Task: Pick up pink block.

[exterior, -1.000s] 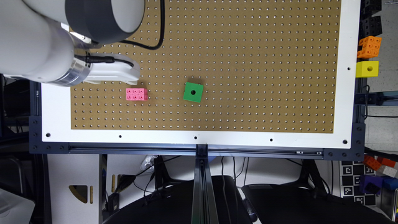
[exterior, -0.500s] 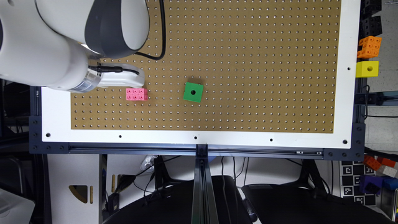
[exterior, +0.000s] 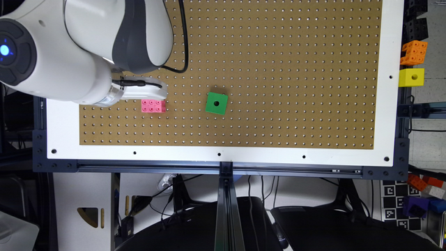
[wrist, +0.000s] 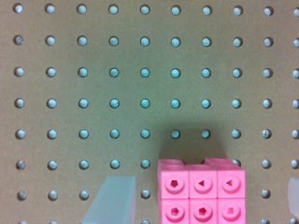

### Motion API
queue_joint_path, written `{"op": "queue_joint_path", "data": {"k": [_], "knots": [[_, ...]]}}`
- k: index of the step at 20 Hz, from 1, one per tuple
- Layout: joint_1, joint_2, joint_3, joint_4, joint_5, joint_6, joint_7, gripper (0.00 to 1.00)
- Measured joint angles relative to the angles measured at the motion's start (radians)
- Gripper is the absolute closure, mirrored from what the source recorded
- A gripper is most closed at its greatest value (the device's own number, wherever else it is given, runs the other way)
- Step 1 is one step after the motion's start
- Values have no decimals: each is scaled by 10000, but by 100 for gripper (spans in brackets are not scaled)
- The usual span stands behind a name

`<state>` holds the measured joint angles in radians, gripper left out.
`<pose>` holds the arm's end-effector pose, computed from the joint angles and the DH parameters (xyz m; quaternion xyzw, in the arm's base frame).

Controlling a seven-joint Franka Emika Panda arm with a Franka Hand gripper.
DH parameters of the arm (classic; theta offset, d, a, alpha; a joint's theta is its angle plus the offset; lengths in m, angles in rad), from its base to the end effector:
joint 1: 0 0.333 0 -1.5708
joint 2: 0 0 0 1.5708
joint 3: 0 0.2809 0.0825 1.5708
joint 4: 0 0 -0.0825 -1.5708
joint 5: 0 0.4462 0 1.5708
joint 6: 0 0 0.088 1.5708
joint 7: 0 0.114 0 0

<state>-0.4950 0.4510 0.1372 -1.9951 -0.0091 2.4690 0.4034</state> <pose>0.5977 -0.2211 0.1509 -0.9267 0.3747 -0.0130 0.0272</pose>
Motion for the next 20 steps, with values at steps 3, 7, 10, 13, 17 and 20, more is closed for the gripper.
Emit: {"op": "queue_joint_path", "data": {"k": [3, 7, 10, 13, 17, 20], "knots": [[0, 298, 0, 4, -6, 340, 0, 0], [48, 329, 4, 60, -6, 388, 20, 0], [191, 330, 5, 156, -6, 387, 147, 0], [275, 346, 5, 226, -6, 387, 230, 0], [285, 619, 4, 257, -6, 568, 240, 0], [285, 832, 4, 374, -7, 664, 240, 0]]}}
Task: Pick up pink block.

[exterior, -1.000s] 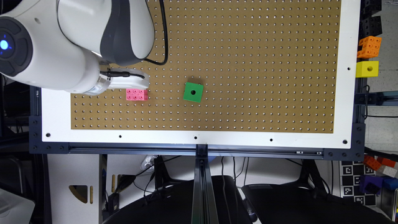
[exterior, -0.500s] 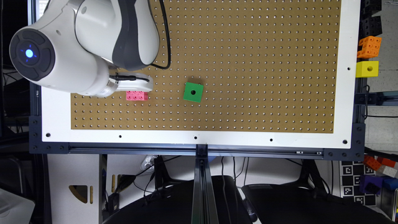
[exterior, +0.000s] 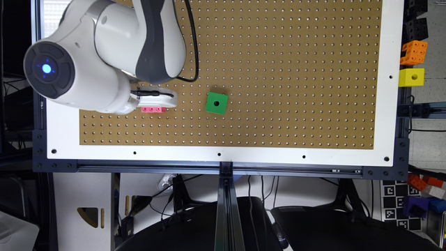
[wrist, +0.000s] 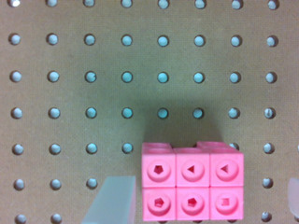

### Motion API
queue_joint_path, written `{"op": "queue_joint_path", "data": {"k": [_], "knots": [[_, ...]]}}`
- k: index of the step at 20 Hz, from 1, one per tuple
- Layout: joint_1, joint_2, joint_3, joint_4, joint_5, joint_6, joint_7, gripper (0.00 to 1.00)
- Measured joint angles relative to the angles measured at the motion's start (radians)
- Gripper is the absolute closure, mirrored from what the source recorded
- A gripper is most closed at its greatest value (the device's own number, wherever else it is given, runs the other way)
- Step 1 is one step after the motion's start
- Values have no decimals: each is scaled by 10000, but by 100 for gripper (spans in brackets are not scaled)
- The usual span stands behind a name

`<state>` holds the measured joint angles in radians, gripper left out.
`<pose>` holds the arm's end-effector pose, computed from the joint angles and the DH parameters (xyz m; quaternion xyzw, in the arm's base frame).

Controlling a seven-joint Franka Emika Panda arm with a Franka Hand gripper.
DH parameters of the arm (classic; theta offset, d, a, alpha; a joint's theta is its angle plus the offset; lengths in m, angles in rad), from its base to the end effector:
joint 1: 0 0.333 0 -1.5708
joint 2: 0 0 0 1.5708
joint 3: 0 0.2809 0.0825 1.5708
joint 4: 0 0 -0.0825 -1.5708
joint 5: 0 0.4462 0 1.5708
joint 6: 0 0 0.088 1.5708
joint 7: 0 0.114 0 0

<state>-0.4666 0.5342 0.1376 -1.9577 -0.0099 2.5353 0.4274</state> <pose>0.6099 -0.2053 0.1205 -0.9262 0.3748 -0.0226 0.0329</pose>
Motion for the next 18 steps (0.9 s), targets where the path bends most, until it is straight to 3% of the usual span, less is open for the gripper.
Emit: {"op": "queue_joint_path", "data": {"k": [6, 7, 18], "knots": [[-1, 661, -3, 172, -38, 470, 1, 0], [-5, 663, -3, 209, -38, 464, 1, 100], [-11, 659, -5, 208, -39, 443, 1, 100]]}}
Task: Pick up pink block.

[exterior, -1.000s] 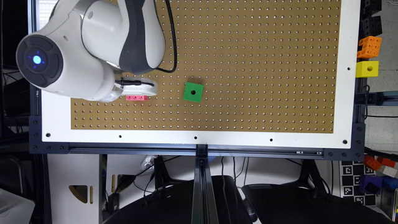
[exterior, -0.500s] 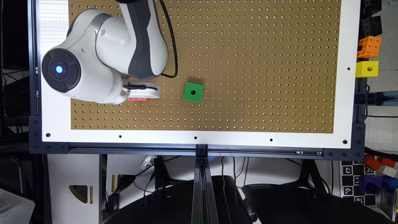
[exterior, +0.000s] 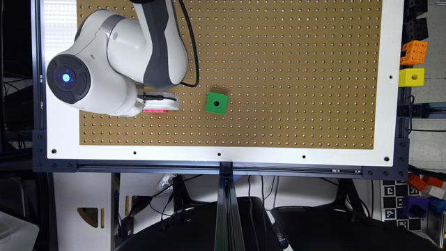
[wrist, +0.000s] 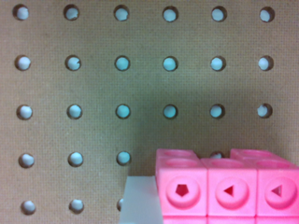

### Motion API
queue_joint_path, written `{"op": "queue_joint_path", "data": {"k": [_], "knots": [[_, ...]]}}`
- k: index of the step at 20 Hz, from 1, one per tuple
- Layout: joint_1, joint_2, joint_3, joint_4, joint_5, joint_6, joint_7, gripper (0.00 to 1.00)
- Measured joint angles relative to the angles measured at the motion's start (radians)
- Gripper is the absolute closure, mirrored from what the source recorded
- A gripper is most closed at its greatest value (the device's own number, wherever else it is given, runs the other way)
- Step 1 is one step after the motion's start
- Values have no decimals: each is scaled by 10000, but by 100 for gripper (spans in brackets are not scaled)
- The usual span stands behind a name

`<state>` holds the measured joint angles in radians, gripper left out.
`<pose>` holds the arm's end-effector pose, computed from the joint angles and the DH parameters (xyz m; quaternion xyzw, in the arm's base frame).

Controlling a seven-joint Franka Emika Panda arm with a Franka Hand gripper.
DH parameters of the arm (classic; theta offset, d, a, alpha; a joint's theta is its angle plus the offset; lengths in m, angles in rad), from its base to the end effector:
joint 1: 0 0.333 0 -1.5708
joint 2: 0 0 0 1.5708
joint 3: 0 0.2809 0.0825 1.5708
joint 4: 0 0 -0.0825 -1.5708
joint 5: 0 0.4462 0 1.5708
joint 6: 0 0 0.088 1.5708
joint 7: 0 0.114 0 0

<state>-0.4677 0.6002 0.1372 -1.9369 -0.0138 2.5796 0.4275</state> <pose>0.6087 -0.2050 0.0914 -0.9256 0.3762 -0.0224 0.0357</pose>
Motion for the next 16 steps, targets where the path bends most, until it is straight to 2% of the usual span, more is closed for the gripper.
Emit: {"op": "queue_joint_path", "data": {"k": [3, 10, 16], "knots": [[-8, -153, -4, 1, 0, -139, 0, 100], [-9, -1182, -4, -1, 0, -1261, 17, 100], [-8, -1719, -4, 0, 0, -1779, 29, 100]]}}
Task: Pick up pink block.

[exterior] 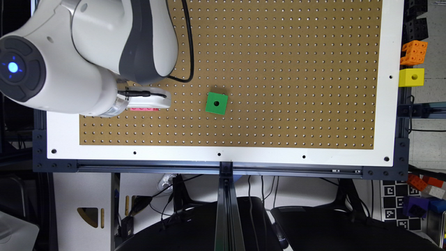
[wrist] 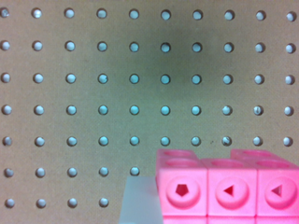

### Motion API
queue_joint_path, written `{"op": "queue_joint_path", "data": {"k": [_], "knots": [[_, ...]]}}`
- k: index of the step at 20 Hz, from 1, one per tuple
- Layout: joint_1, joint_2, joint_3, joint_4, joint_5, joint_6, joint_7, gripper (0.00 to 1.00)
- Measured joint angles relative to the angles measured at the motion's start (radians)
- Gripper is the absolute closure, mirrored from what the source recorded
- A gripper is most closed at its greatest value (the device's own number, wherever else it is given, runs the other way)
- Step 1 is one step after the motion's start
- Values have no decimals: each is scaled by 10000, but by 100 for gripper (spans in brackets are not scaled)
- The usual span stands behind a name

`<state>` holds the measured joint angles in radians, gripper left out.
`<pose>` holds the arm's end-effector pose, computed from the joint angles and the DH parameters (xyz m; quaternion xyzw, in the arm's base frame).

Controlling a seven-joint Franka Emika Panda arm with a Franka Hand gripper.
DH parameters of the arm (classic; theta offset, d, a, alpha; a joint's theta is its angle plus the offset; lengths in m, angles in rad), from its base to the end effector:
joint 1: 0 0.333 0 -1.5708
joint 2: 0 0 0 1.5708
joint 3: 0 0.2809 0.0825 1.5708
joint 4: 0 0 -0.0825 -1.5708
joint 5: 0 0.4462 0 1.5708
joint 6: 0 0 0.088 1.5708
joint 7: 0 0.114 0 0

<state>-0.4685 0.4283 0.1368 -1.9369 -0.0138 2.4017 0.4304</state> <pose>0.6202 -0.2134 0.1856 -0.9272 0.3733 -0.0191 0.0244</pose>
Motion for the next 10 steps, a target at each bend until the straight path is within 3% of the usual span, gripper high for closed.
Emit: {"op": "queue_joint_path", "data": {"k": [6, 10], "knots": [[1, -554, 1, 1, 0, -527, 11, 100], [2, -595, 1, -1, 0, -567, 13, 100]]}}
